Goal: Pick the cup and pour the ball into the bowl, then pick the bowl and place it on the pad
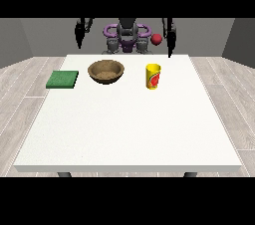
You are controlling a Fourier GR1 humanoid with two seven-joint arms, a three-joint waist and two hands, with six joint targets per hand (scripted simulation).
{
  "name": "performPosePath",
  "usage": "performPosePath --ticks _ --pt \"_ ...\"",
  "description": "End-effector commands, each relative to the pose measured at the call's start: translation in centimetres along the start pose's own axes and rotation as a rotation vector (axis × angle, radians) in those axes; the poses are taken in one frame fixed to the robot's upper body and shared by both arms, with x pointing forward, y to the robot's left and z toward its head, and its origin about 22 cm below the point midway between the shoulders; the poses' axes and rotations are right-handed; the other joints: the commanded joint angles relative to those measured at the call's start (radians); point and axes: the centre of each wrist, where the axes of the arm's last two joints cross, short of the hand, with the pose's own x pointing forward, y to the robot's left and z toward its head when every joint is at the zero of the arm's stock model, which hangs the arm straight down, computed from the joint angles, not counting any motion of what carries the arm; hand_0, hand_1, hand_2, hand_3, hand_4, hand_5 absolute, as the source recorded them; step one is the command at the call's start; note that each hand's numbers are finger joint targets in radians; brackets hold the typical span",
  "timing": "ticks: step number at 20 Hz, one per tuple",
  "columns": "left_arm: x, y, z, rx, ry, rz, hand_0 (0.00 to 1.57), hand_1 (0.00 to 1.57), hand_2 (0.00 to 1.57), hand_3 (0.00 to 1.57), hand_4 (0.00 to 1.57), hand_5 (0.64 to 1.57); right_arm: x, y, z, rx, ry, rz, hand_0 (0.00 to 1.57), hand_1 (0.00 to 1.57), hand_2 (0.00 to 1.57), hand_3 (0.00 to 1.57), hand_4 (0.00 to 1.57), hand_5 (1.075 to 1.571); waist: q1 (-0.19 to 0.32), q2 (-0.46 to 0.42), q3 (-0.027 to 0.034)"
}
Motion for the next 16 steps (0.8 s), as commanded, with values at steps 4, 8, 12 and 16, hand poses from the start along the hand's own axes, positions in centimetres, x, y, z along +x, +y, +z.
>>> performPosePath --ticks 4,8,12,16 --pt "2.7 0.8 -0.2 0.0 -0.04 -0.024 0.0 0.0 0.0 0.0 0.0 1.535 2.6 -1.4 0.0 0.0 -0.019 0.058 0.0 0.0 0.0 0.31 1.06 1.571 -0.001 -0.242 0.025" --pt "7.3 -1.7 -1.7 -0.053 -0.171 0.188 0.0 0.0 0.0 0.0 0.0 1.535 6.9 4.3 -1.2 0.098 -0.144 -0.124 0.0 0.0 0.0 0.0 0.98 1.57 0.038 -0.458 0.0304" --pt "8.8 -2.8 -1.0 -0.076 -0.009 0.362 0.0 0.0 0.0 0.0 0.0 1.541 7.2 7.4 -0.7 0.07 0.084 -0.146 0.0 0.0 0.0 0.0 0.78 1.571 0.102 -0.557 0.0328" --pt "8.2 -4.0 0.7 -0.126 0.061 0.388 0.0 0.0 0.0 0.0 0.0 1.544 7.9 12.4 0.6 0.048 0.178 -0.17 0.0 0.0 0.0 0.0 0.58 1.568 0.124 -0.529 0.0329"
